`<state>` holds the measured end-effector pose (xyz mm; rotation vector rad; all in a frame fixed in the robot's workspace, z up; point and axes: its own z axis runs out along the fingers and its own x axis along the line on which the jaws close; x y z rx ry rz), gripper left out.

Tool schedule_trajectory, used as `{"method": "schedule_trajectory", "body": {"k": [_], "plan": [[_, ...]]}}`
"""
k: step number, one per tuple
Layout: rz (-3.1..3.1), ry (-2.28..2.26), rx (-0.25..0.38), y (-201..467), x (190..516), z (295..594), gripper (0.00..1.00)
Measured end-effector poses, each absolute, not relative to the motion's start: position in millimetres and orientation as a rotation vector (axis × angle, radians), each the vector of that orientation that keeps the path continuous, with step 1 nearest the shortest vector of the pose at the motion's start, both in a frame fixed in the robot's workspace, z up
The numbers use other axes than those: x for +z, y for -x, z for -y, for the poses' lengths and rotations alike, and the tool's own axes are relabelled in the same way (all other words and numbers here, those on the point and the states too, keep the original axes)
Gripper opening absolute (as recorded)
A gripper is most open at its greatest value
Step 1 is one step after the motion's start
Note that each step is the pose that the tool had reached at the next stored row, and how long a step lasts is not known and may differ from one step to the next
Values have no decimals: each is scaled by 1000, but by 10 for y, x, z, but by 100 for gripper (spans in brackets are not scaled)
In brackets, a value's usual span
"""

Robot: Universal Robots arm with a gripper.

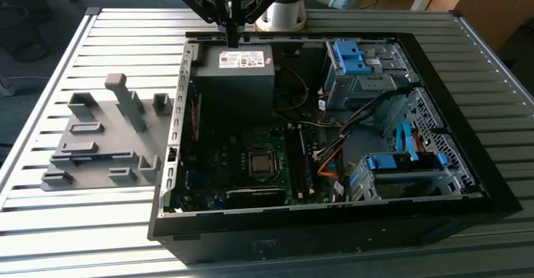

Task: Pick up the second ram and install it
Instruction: 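Reach for the second ram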

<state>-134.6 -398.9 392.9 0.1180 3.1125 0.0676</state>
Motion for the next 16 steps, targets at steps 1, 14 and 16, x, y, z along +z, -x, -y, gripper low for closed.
{"method": "schedule_trajectory", "body": {"k": [1, 14, 16], "plan": [[-3113, -118, 68, 1348, 3929, 3989, 11], [-3112, -118, 68, 1373, 3928, 3989, 11], [-3112, -118, 68, 1379, 3928, 3989, 11]]}}
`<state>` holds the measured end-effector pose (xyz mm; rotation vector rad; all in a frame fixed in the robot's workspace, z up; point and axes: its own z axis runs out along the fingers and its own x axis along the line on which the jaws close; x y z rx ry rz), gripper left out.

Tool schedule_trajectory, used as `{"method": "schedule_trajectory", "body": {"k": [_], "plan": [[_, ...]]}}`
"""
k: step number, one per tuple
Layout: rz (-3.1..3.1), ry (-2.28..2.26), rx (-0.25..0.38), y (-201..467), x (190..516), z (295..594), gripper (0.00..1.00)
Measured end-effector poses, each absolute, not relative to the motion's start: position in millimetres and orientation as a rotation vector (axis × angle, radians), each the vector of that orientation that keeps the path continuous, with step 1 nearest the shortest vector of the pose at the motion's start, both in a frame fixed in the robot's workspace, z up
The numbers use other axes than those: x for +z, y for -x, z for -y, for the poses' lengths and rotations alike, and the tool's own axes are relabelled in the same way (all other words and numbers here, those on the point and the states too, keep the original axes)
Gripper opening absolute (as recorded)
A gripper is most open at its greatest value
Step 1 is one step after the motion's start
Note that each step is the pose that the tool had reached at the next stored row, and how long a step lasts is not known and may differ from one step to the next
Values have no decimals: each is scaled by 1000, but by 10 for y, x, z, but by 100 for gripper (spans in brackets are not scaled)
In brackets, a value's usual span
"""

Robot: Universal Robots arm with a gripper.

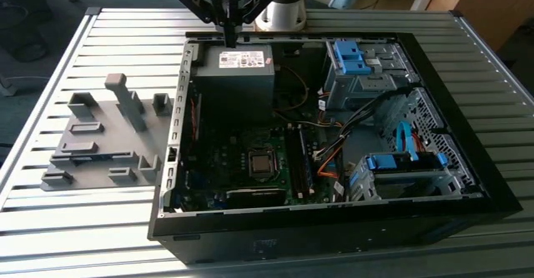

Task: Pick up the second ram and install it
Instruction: 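Reach for the second ram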

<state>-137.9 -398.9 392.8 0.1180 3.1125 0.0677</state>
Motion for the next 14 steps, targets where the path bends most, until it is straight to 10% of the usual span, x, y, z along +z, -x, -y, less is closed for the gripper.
{"method": "schedule_trajectory", "body": {"k": [14], "plan": [[-3112, -118, 68, 1413, 3928, 3989, 11]]}}
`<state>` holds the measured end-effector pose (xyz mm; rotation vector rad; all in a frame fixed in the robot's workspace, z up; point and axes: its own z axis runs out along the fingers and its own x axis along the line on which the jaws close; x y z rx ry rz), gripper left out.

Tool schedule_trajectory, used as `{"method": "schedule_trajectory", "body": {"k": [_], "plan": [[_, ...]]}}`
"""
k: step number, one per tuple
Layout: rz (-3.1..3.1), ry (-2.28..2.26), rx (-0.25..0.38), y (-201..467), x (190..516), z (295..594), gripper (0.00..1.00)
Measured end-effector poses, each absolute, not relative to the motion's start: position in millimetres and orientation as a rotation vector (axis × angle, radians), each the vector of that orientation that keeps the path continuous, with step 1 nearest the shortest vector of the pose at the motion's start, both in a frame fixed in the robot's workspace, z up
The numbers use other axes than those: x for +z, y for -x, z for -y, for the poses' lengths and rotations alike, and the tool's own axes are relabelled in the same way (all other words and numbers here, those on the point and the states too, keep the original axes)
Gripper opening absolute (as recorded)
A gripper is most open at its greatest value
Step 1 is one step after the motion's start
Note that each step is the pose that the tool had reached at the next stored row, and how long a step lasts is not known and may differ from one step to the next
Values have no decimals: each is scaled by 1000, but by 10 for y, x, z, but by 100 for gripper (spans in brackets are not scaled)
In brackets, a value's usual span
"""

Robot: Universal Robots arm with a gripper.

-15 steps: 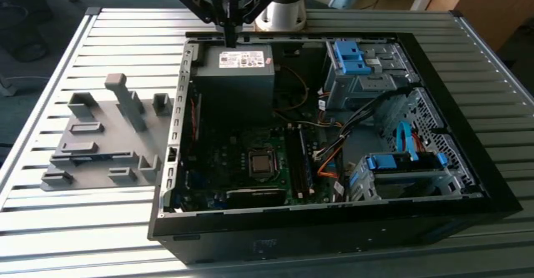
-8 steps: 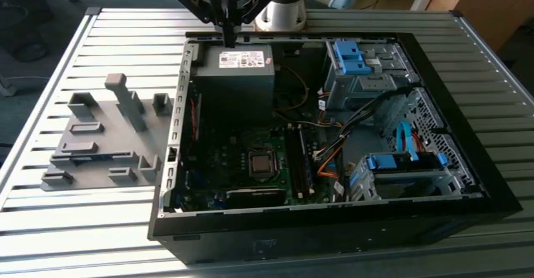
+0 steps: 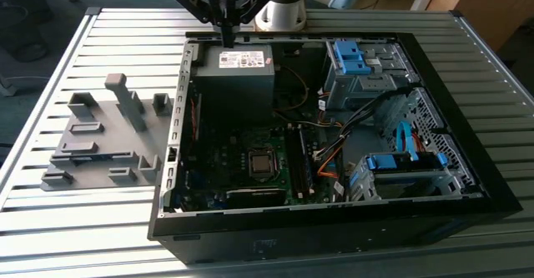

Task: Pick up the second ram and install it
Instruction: 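Reach for the second ram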

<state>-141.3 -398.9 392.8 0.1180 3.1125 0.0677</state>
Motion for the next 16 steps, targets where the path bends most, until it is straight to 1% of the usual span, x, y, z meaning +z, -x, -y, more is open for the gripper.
{"method": "schedule_trajectory", "body": {"k": [16], "plan": [[-3112, -118, 68, 1447, 3927, 3989, 11]]}}
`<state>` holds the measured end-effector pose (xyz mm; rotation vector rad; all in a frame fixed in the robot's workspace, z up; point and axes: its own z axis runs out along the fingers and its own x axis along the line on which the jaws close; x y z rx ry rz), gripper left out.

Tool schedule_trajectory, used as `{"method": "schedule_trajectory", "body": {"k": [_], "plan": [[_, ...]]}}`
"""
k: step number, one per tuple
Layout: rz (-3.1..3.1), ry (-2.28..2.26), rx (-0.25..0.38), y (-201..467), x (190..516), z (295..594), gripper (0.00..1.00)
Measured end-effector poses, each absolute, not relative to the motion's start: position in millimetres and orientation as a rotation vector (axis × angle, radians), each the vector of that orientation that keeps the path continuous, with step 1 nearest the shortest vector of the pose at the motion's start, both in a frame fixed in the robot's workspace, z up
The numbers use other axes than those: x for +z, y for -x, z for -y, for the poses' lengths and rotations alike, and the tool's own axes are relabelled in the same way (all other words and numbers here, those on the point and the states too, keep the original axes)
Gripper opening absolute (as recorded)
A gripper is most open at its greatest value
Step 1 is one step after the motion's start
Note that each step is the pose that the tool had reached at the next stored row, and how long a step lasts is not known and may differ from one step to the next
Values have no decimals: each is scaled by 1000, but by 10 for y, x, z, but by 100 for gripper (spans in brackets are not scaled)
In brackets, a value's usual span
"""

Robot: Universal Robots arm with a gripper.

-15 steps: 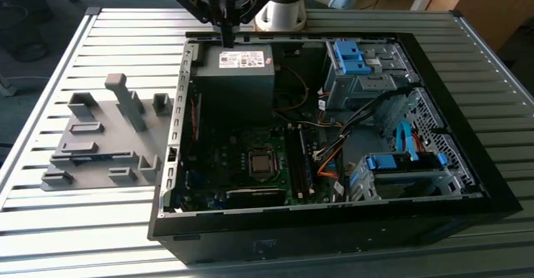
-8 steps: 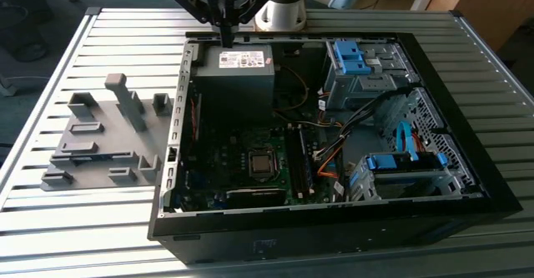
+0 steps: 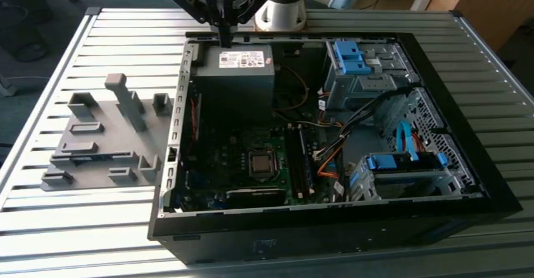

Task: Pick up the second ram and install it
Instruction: 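Reach for the second ram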

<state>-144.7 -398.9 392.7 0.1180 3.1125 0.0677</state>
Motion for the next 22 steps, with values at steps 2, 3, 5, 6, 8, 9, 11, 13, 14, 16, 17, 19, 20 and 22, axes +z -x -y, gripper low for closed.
{"method": "schedule_trajectory", "body": {"k": [2, 3, 5, 6, 8, 9, 11, 13, 14, 16, 17, 19, 20, 22], "plan": [[-3113, -118, 68, 1450, 3927, 3989, 11], [-3113, -118, 68, 1452, 3927, 3989, 11], [-3112, -118, 68, 1458, 3927, 3989, 11], [-3112, -118, 68, 1460, 3927, 3989, 11], [-3112, -118, 68, 1466, 3926, 3989, 11], [-3112, -118, 68, 1469, 3926, 3989, 11], [-3112, -118, 68, 1474, 3926, 3989, 11], [-3113, -118, 68, 1479, 3926, 3989, 11], [-3112, -118, 68, 1482, 3926, 3989, 11], [-3113, -118, 68, 1487, 3926, 3989, 11], [-3112, -118, 68, 1490, 3926, 3989, 11], [-3113, -118, 68, 1495, 3926, 3989, 11], [-3113, -118, 68, 1497, 3926, 3989, 11], [-3113, -118, 68, 1503, 3925, 3989, 11]]}}
